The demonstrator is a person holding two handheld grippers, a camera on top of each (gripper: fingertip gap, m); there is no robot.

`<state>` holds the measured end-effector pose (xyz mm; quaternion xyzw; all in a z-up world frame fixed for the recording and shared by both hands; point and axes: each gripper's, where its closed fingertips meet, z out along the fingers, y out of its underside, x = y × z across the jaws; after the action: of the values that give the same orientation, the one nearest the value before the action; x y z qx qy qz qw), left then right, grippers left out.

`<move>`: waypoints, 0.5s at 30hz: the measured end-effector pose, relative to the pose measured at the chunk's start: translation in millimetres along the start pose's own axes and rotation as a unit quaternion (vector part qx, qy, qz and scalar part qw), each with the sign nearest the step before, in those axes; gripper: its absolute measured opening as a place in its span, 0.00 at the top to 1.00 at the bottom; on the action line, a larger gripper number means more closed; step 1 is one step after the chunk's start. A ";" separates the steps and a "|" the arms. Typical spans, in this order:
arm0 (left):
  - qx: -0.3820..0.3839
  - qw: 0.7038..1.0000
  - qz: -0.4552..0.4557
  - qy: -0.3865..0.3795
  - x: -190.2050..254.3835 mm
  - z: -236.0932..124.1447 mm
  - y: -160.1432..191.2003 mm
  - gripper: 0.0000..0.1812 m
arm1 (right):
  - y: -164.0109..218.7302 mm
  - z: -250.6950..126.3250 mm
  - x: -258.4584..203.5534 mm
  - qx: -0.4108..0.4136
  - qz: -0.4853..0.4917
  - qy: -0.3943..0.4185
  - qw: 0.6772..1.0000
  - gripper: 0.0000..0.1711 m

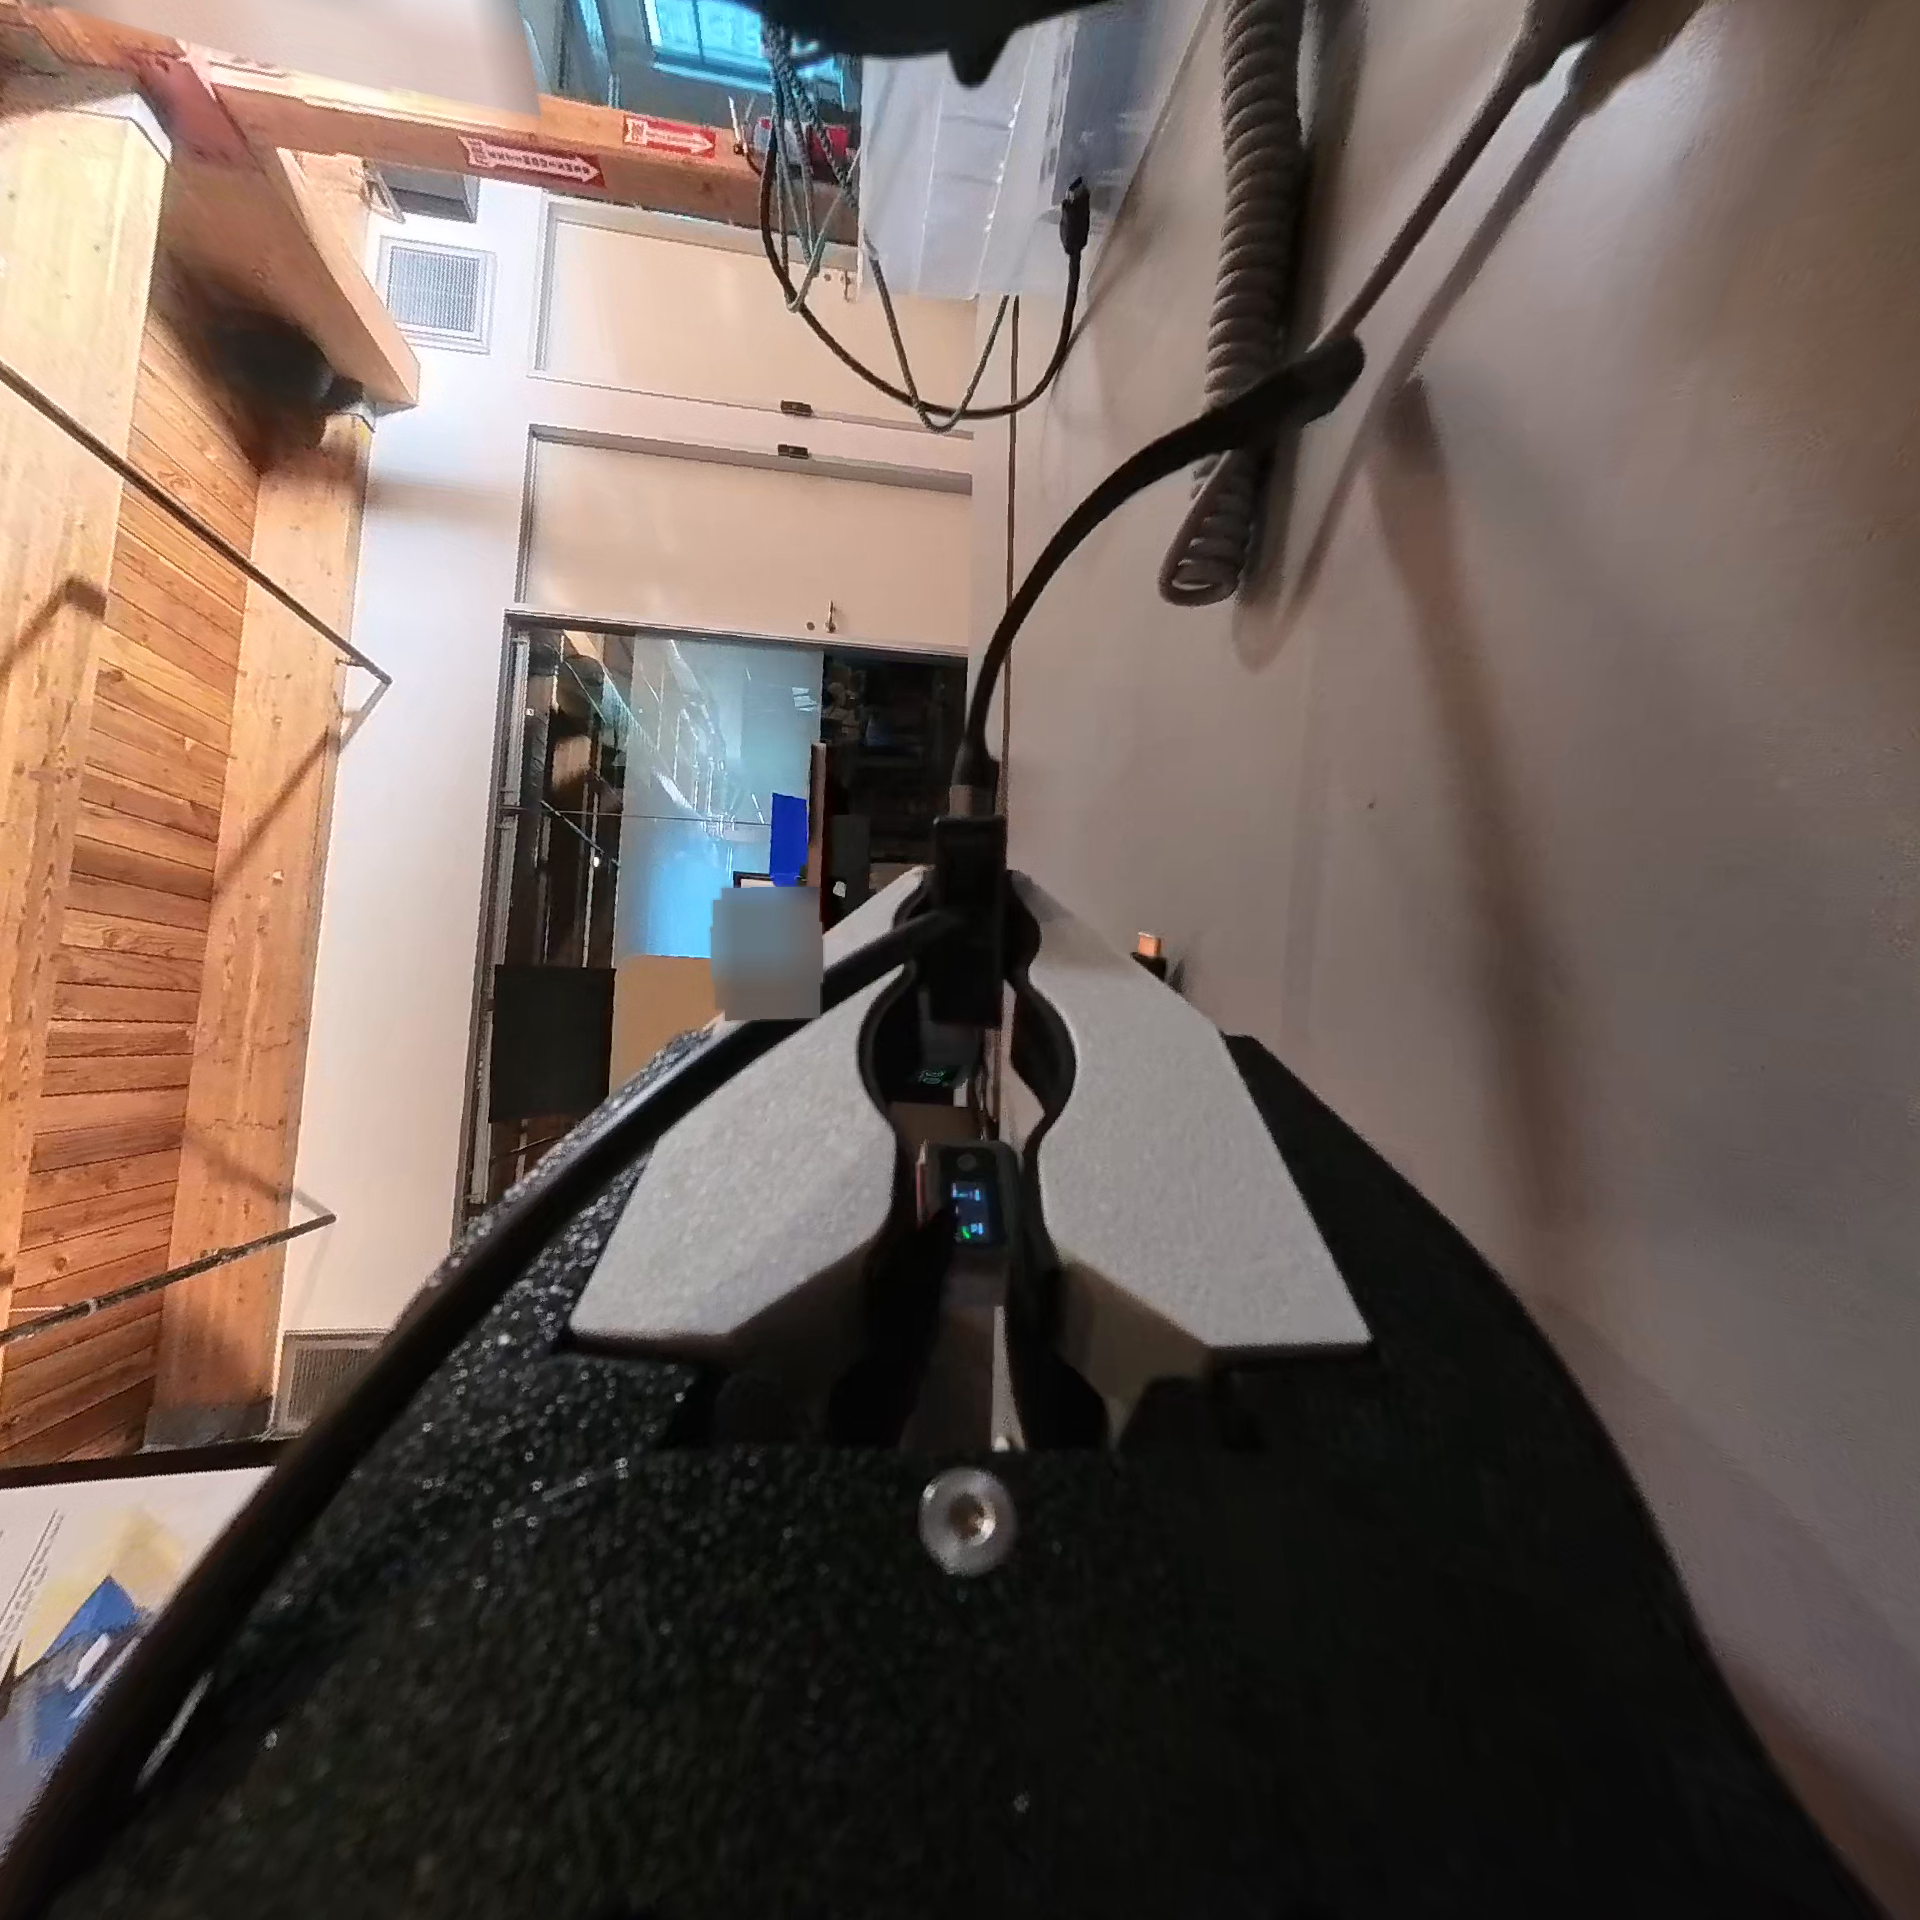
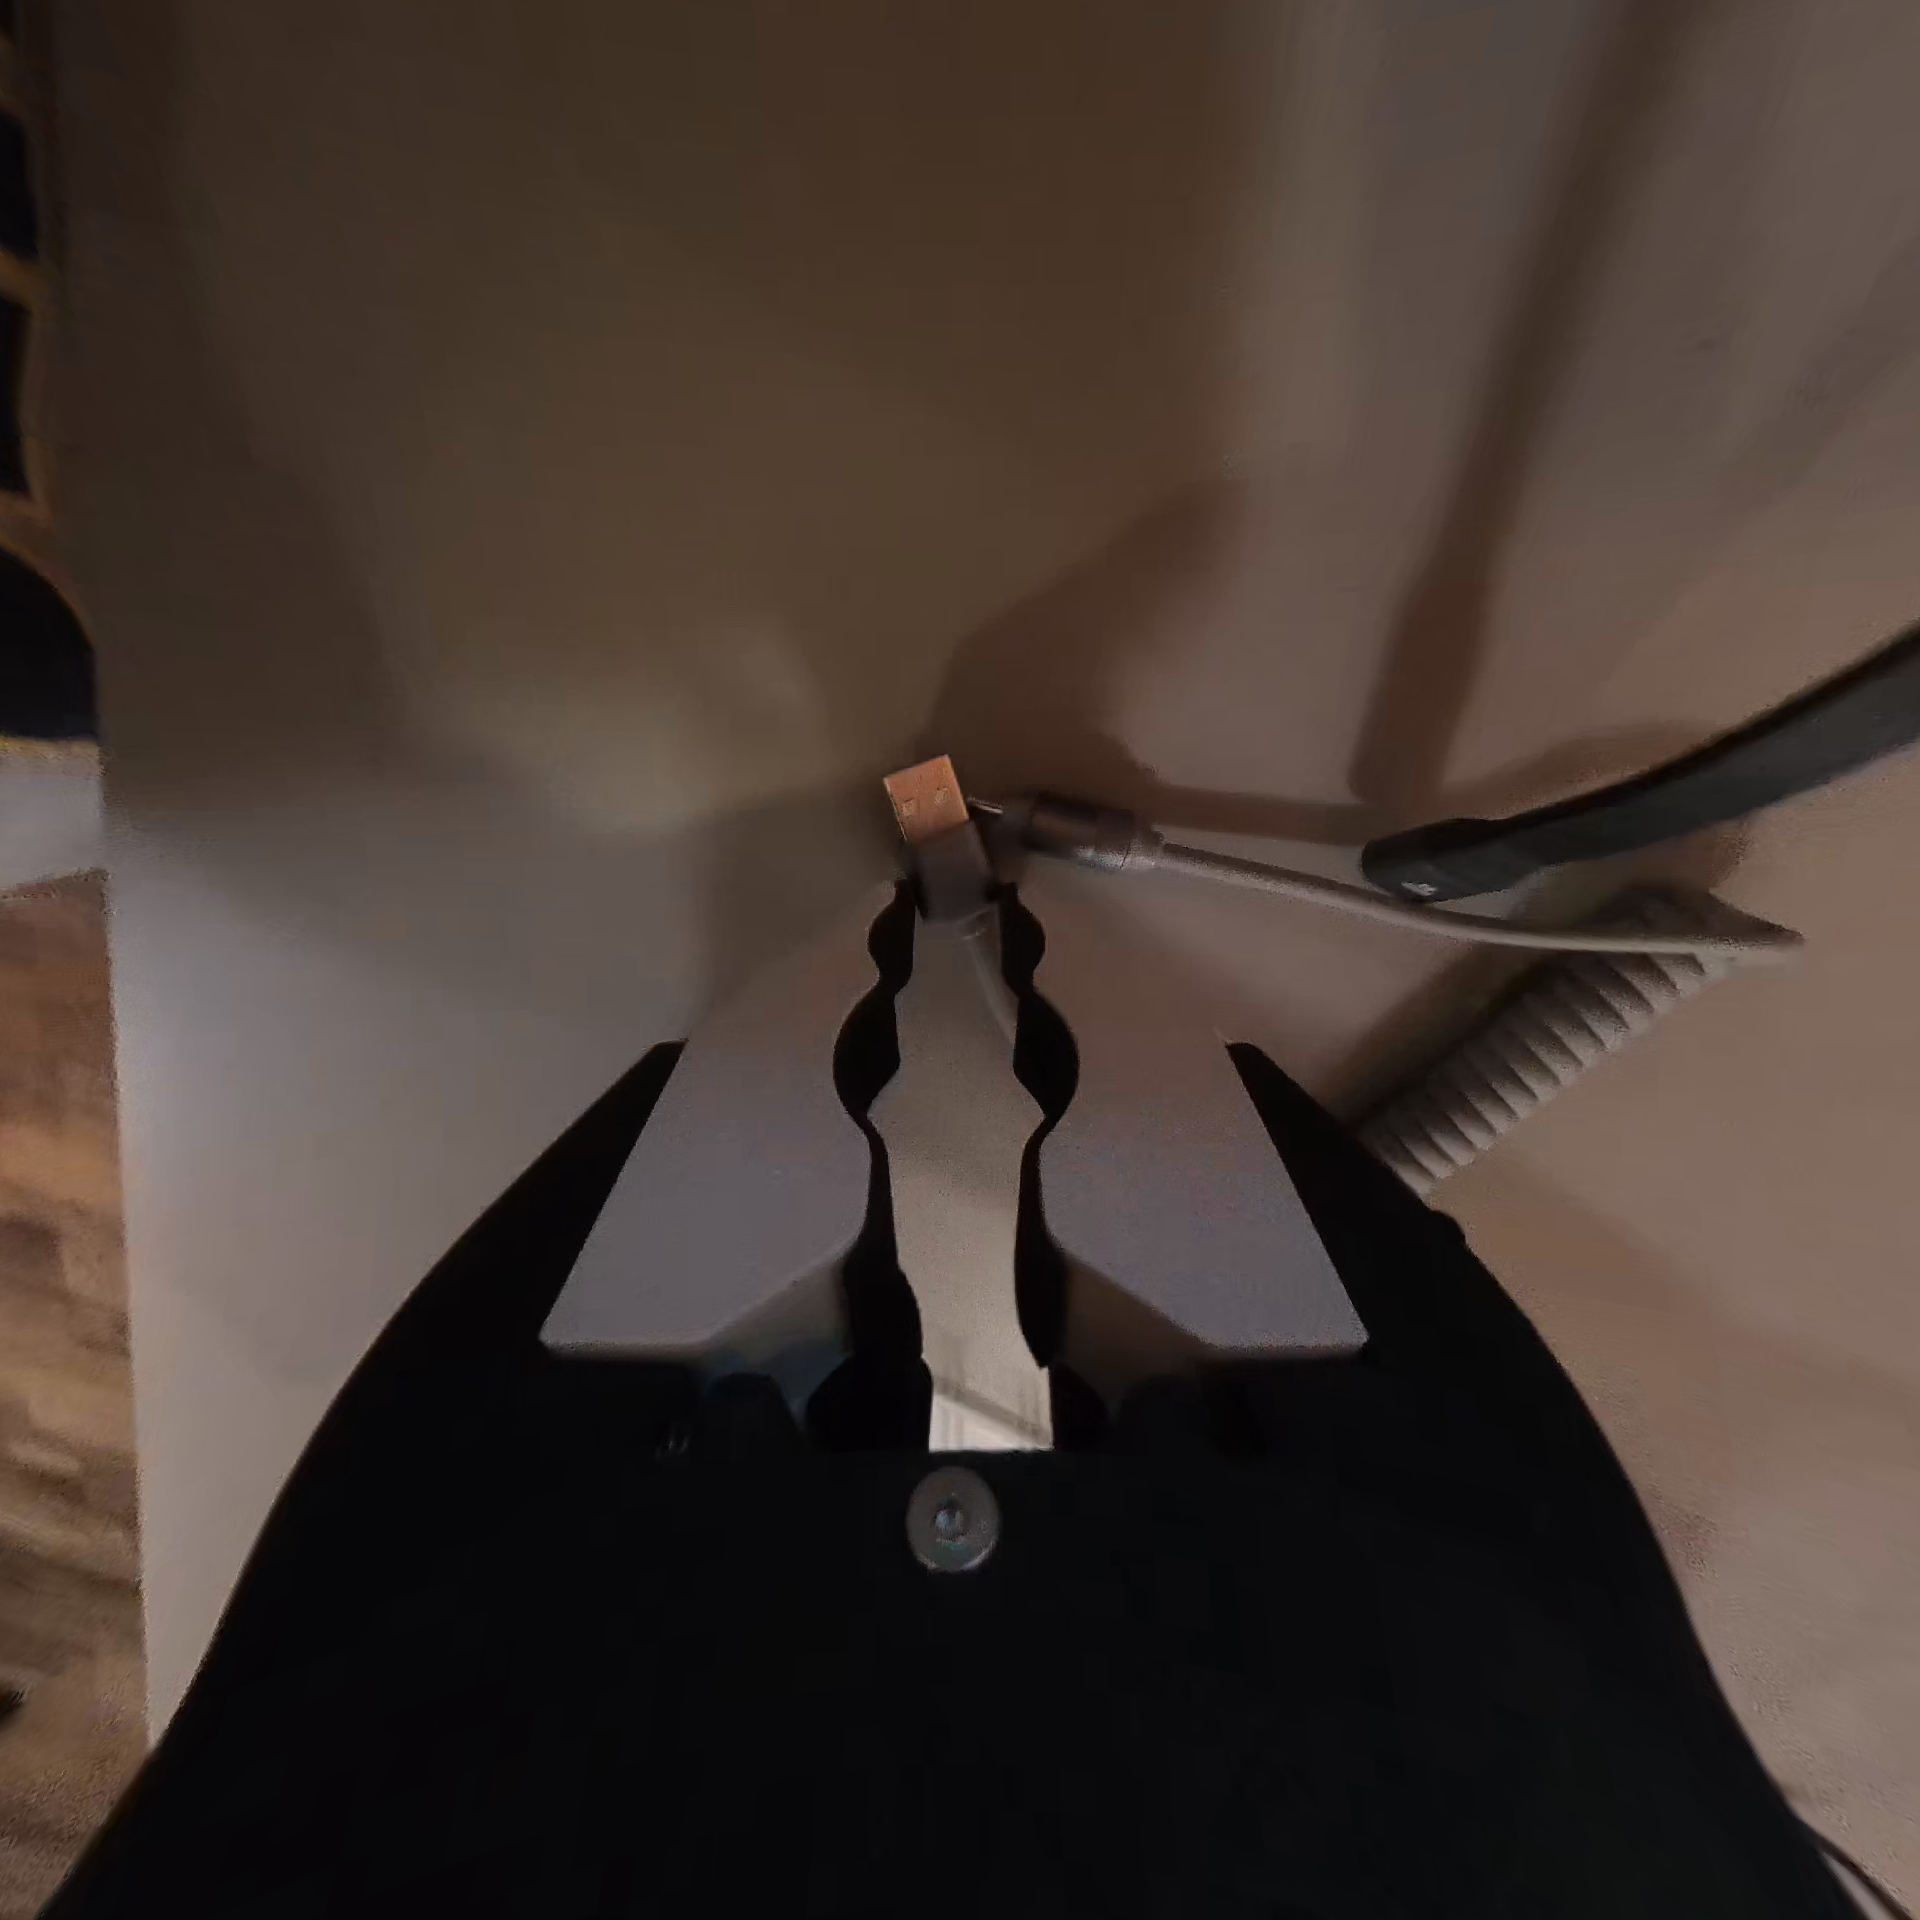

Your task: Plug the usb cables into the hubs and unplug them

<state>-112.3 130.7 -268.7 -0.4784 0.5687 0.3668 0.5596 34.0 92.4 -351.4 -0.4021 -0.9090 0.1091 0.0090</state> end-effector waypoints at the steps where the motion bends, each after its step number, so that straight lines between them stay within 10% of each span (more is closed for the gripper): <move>1: 0.002 1.000 -0.002 0.001 0.7 0.0 -1.2 0.95 | -4.8 -3.2 -0.1 0.024 0.017 0.002 1.000 0.92; 15: 0.069 0.997 -0.026 -0.005 1.4 -11.9 -33.3 0.95 | -40.0 -60.3 14.9 0.205 0.138 0.053 0.967 0.92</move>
<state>-83.7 110.1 -264.9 -0.4511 0.5774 0.3146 0.6035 1.0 88.8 -285.4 -0.5184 -0.8012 0.2718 0.1247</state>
